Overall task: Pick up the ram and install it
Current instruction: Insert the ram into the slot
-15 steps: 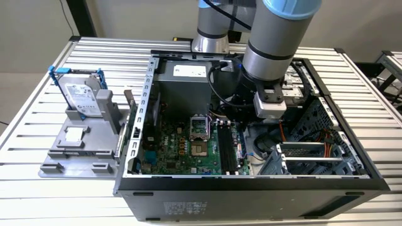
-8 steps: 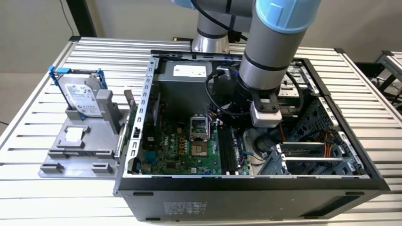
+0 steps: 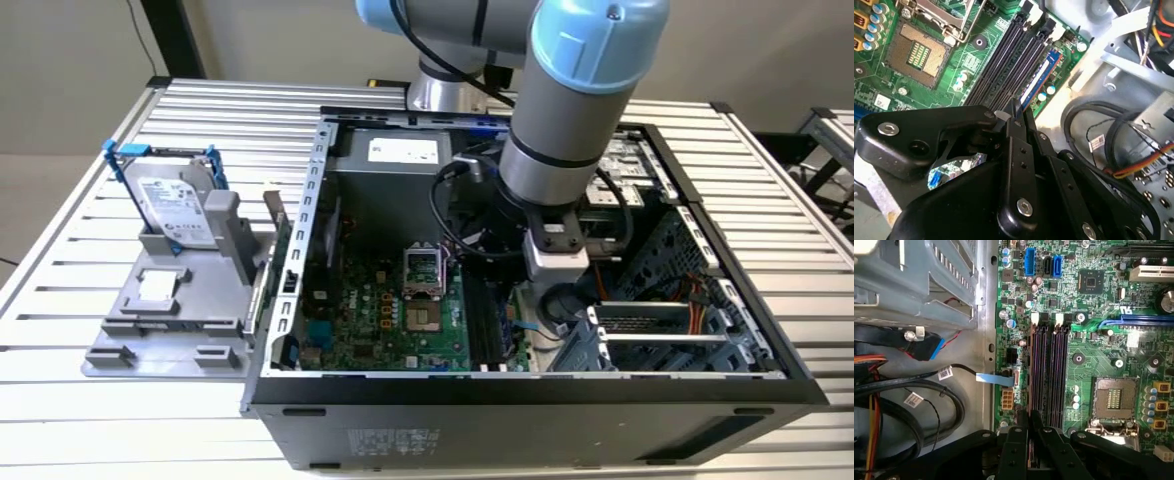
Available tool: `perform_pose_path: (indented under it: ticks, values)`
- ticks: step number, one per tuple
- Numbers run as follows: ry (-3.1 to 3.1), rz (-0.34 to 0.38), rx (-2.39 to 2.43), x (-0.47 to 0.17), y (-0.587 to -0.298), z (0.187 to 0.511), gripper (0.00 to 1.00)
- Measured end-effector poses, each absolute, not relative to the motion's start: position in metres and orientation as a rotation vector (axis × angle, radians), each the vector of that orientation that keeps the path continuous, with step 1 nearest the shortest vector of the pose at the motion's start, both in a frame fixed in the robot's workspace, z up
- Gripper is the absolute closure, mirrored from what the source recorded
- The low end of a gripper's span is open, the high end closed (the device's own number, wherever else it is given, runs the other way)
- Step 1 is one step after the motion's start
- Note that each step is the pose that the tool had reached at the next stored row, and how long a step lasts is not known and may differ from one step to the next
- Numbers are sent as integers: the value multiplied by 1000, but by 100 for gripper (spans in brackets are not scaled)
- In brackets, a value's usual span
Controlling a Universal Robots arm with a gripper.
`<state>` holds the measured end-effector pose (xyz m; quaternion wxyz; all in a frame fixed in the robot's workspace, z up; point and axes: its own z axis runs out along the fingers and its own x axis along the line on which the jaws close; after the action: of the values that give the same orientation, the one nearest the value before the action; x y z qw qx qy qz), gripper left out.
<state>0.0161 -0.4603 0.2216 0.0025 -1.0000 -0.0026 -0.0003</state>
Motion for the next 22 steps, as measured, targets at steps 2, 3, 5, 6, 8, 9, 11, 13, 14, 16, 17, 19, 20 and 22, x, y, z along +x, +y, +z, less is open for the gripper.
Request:
perform_pose_path:
  ticks: [2,3,5,6,8,9,11,13,14,16,17,19,20,22]
  values:
    - [-8,0,-3137,16,-458,221,100]
    - [-8,0,-3137,16,-457,221,100]
    - [-8,1,-3137,16,-457,221,100]
    - [-8,1,-3138,16,-457,221,100]
    - [-5,1,-3137,14,-457,221,100]
    - [-3,1,-3137,13,-457,221,100]
    - [-3,1,-3137,13,-456,220,100]
    - [0,1,-3138,13,-457,218,100]
    - [3,1,-3138,13,-457,218,100]
    - [5,1,-3138,13,-457,217,100]
    - [5,1,-3138,13,-457,216,100]
    - [6,1,-3138,13,-457,216,100]
    - [6,1,-3138,13,-457,216,100]
    - [6,1,-3138,14,-457,216,100]
